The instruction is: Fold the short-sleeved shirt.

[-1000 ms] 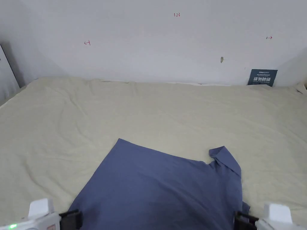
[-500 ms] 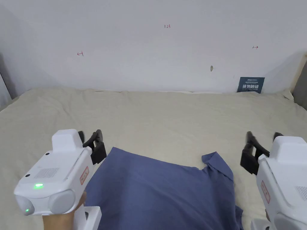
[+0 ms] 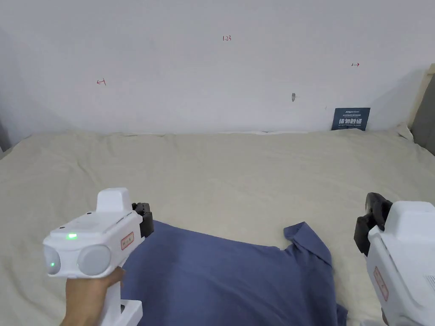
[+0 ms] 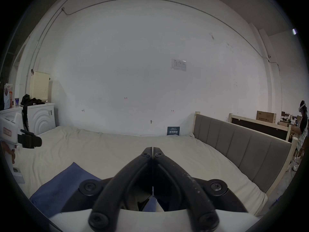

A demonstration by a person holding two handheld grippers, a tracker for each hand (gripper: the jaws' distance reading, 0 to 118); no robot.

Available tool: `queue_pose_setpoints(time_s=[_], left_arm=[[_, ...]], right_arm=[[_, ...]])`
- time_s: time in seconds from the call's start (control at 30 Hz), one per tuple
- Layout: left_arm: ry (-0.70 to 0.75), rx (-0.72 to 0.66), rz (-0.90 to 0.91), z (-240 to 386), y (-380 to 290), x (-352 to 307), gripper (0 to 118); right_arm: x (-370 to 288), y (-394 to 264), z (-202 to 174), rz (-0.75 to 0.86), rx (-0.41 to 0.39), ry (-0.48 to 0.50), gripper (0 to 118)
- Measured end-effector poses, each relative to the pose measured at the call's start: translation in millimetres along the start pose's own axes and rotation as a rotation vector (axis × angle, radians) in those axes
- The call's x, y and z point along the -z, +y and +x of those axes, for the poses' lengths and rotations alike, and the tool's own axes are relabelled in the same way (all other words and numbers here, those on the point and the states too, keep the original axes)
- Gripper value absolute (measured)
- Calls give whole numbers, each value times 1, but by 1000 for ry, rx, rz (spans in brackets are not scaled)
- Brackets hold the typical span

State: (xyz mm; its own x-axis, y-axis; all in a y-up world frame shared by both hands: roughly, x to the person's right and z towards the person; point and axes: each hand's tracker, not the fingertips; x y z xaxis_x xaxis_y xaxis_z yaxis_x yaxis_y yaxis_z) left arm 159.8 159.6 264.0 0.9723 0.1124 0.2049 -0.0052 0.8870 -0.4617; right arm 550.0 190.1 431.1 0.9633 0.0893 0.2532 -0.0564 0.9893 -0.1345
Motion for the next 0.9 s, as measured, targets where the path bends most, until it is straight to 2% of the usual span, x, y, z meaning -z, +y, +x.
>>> queue_pose_setpoints(time_s=[0.13,0.23,0.3,0.37,0.4,0.43,0.47,0.5,0.53,0.7,0.8,0.87,0.9], left_arm=[[-15,-24,-175,-26,10,80,0],[-12,17,-275,-42,11,140,0],[19,10,-307,-42,12,159,8],[20,-15,-364,-51,9,196,45],[24,-25,-370,-63,3,215,55],[16,-56,-407,-68,0,231,55],[15,-85,-452,-73,-3,247,83],[9,-104,-491,-76,-6,261,106],[27,-118,-517,-77,-7,267,116],[89,-67,-561,-87,-29,310,99],[106,1,-602,-71,-44,312,62],[126,40,-529,-60,-48,306,59],[121,69,-548,-57,-49,305,54]], right_arm=[[24,-10,1,-41,-8,-10,1],[45,-21,0,-79,-12,-24,1],[61,-31,1,-110,-18,-39,1],[77,-41,2,-140,-24,-48,1],[84,-46,2,-156,-26,-53,1],[91,-51,3,-169,-29,-57,1],[98,-55,3,-183,-34,-63,1],[104,-59,4,-194,-40,-69,1],[111,-64,5,-207,-45,-72,1],[130,-81,11,-260,-40,-81,1],[136,-89,14,-286,-43,-86,1],[139,-93,17,-315,-44,-79,1],[141,-95,18,-329,-42,-76,1]])
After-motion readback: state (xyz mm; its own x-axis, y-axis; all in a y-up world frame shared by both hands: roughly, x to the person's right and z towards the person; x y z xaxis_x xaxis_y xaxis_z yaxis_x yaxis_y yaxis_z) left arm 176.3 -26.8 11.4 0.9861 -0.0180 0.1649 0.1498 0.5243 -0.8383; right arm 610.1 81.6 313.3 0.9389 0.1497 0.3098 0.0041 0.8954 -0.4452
